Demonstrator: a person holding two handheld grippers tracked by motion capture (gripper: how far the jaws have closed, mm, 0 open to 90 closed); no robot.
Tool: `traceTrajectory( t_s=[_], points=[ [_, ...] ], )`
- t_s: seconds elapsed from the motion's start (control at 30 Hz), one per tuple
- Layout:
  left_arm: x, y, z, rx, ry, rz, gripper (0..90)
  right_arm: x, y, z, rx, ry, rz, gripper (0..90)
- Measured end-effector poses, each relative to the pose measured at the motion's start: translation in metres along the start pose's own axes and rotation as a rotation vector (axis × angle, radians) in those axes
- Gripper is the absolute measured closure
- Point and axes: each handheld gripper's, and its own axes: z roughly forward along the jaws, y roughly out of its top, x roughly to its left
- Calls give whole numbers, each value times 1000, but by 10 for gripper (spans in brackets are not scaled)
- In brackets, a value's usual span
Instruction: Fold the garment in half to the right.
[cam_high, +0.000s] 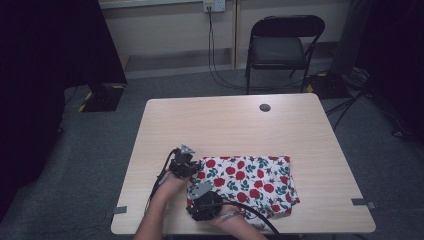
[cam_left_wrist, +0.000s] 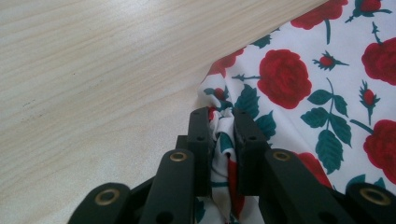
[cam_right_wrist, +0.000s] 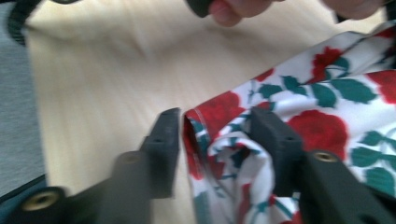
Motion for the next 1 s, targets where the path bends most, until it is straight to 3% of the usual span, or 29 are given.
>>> traceTrajectory(
  t_s=[0.1,0.27,0.43,0.6,0.9,1.0],
  points=[
    [0,-1,0,-9,-1,11,803,-1,-1,0,-6,-29,-2,693],
    [-1,-2,0,-16,7,42,804,-9,-2,-1,-13,-26,13,815],
    [0,-4,-1,-28,4,45,811,-9,-2,-1,-14,-25,0,832],
    [0,-4,-3,-31,0,40,820,-12,1,-6,-42,-1,28,832],
    [5,-8,-20,-14,41,36,819,-7,8,-10,-67,21,12,831],
    [7,-10,-27,-38,41,19,820,-5,12,-11,-73,24,8,831]
  ],
)
